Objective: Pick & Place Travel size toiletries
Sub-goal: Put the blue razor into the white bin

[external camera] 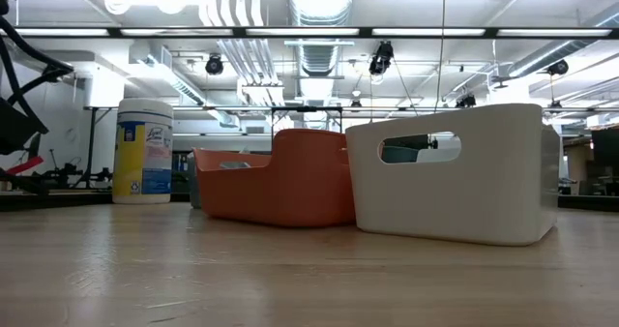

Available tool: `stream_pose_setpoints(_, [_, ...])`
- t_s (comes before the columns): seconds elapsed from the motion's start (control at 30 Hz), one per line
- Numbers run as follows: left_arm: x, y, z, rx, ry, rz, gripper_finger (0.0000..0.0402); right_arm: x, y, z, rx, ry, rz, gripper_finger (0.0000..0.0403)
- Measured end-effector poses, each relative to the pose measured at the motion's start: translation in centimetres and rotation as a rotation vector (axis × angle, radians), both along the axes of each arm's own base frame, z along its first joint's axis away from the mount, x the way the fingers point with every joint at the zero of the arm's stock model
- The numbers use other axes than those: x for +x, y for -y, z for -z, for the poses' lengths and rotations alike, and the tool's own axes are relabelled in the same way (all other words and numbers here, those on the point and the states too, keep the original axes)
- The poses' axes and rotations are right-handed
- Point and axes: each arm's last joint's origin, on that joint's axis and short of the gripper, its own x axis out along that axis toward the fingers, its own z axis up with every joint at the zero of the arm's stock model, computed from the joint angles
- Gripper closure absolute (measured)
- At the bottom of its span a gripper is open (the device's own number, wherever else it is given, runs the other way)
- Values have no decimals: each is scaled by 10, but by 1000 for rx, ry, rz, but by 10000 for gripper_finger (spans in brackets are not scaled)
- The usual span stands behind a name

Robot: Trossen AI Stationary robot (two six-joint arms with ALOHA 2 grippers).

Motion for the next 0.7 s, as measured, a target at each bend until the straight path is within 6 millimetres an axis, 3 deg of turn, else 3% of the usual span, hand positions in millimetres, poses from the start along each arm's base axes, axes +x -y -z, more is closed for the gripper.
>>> stream_pose_setpoints(0.2, [2,1,-1,-9,14,-4,367,0,0,0,0,0,1,369])
stream_pose_setpoints(0.47, [14,7,-15,-38,121,110,345,0,0,0,0,0,0,369])
stream_pose_setpoints(0.7, [26,12,-34,18,266,205,359,0,0,0,1,0,0,369])
